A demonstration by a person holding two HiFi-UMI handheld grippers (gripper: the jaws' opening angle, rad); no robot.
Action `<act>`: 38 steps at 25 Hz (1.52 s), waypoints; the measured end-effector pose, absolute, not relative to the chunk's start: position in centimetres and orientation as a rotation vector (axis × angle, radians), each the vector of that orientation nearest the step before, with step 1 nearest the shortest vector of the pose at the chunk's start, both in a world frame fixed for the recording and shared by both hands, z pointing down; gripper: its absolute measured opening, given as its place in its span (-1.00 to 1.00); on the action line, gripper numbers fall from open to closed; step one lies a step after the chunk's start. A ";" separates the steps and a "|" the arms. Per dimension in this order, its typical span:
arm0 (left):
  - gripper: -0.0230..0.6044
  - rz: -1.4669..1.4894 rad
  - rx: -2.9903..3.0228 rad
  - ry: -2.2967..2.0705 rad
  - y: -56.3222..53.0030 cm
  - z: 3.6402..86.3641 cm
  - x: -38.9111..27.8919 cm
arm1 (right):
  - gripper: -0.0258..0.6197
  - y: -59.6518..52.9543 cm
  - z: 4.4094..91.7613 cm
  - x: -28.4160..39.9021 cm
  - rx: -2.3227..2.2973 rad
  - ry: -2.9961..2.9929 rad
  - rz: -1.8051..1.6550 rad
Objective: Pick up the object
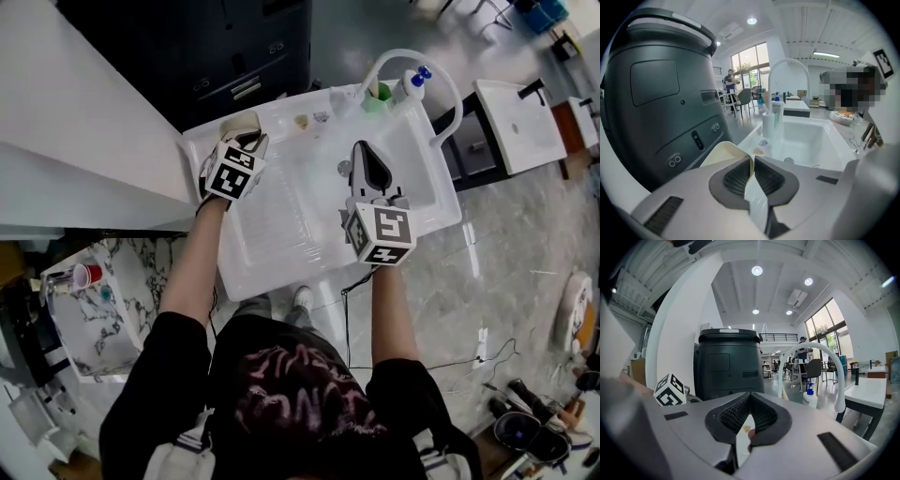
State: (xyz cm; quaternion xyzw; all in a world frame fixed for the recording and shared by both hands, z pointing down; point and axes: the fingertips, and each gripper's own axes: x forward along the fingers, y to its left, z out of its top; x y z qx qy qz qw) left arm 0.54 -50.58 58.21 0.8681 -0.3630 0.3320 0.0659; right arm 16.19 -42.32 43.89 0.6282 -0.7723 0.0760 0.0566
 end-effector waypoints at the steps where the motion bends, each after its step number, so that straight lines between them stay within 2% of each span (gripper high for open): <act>1: -0.79 0.976 2.638 -1.109 -50.3 56.9 0.6 | -0.87 -42.1 43.6 16.1 1.905 -2.349 0.219; 8: -0.79 0.791 2.735 -1.241 -47.8 48.9 0.0 | -0.87 -40.1 40.8 14.9 1.896 -2.394 0.161; 22: -0.80 0.434 2.772 -1.495 -38.8 39.0 -2.2 | -0.87 -35.1 37.2 13.0 1.834 -2.479 0.053; 38: -0.80 0.214 2.752 -1.624 -31.5 34.7 -3.3 | -0.88 -30.9 36.2 14.4 1.821 -2.482 -0.029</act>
